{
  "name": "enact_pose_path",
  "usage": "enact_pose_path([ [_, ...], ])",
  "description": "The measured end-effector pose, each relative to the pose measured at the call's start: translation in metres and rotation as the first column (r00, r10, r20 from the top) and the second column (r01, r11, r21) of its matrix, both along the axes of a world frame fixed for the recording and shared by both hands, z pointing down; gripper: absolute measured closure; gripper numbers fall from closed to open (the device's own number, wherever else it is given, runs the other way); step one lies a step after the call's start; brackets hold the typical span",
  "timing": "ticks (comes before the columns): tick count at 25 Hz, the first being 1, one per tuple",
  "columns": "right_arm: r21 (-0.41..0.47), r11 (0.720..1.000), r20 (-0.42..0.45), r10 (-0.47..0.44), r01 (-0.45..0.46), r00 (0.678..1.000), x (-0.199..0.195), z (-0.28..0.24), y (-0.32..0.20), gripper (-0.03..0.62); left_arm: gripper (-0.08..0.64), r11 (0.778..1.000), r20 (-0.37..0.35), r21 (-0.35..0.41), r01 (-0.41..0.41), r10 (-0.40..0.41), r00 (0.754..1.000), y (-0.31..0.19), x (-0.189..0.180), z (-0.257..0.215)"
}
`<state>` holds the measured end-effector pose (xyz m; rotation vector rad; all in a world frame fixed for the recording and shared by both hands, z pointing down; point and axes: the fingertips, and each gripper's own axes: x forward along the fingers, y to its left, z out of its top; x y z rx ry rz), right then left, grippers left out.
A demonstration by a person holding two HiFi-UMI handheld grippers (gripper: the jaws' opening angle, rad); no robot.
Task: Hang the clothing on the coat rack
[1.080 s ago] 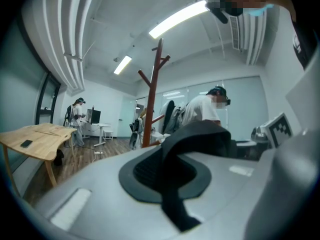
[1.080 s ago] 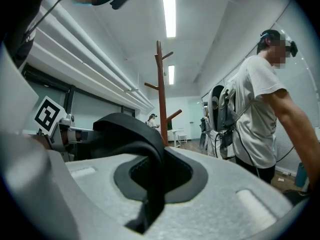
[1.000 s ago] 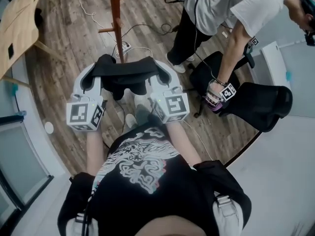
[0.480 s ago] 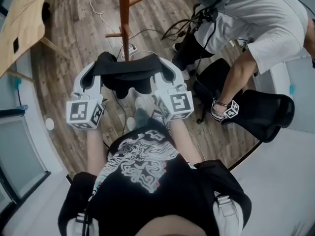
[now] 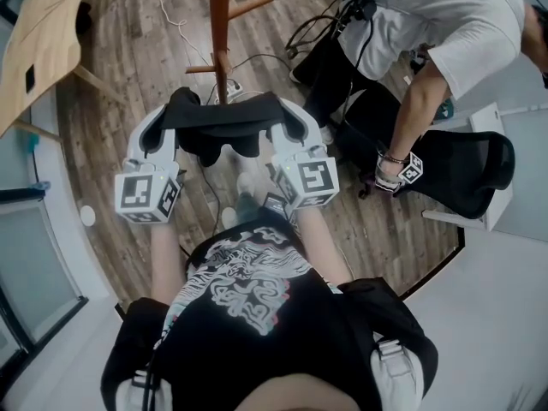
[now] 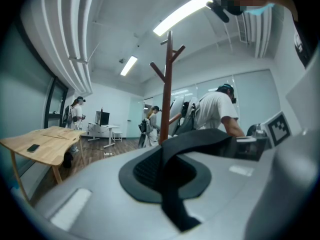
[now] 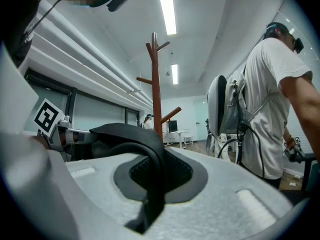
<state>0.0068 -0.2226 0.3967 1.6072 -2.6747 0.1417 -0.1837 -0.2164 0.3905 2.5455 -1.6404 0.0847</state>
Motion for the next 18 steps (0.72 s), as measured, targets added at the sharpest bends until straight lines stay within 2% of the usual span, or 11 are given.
enact_pose_path([
  [18, 0.029, 1.000, 0.053, -0.014, 0.012, 0.999, 0.007, -0.014, -0.034, 0.578, 0.558, 1.000, 0.013, 0.015, 0.006, -0.006, 1.000, -0.027, 0.005, -0.010],
])
